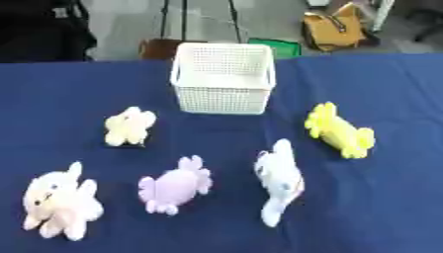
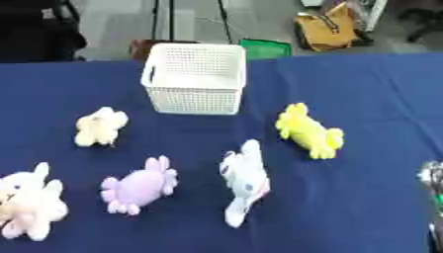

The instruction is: Pick up objects on the table and place them in the box.

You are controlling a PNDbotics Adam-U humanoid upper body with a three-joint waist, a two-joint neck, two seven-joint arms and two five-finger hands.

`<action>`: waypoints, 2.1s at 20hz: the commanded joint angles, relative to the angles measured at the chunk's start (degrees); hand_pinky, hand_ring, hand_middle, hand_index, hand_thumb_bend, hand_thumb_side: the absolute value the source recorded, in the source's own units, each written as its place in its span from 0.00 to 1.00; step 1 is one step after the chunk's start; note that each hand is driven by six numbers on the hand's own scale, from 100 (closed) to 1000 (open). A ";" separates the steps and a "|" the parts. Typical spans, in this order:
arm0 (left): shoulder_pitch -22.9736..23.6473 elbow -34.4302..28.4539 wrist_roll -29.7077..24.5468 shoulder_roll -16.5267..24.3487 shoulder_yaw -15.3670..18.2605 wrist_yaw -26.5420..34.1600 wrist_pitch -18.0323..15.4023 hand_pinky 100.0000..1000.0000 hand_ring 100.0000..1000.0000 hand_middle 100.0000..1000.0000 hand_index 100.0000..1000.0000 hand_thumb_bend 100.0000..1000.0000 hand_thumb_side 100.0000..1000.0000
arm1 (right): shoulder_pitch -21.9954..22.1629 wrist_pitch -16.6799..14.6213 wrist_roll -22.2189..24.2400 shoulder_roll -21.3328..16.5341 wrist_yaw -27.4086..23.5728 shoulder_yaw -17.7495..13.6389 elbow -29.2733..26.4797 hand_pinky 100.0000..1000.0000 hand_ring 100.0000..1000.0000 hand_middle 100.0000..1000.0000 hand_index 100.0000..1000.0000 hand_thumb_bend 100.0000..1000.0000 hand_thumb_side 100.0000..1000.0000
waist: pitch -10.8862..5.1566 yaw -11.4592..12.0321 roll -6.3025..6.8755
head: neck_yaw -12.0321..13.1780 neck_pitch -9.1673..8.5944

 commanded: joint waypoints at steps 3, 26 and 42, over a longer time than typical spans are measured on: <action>-0.35 -1.03 5.33 0.57 0.39 0.30 -5.69 0.75 0.84 0.86 0.90 0.00 0.75 | -0.40 -0.25 -0.11 -0.47 -0.01 -0.29 -0.93 0.77 0.79 0.72 0.87 0.00 1.00 | -1.32 0.02 0.07 | -0.16 -0.52; 0.75 -1.03 3.90 0.82 -0.73 1.64 -5.77 0.76 0.85 0.87 0.90 0.00 0.75 | -21.15 18.29 36.67 -24.97 4.50 12.17 -0.93 0.81 0.91 0.86 0.94 0.00 1.00 | -3.24 0.92 -1.35 | -1.96 2.24; 1.35 -1.03 2.65 1.14 -1.45 2.74 -5.91 0.76 0.85 0.87 0.90 0.00 0.75 | -37.58 18.60 69.22 -28.39 5.42 30.19 18.47 0.85 0.93 0.88 0.96 0.01 1.00 | -4.26 1.11 -1.74 | -2.36 2.95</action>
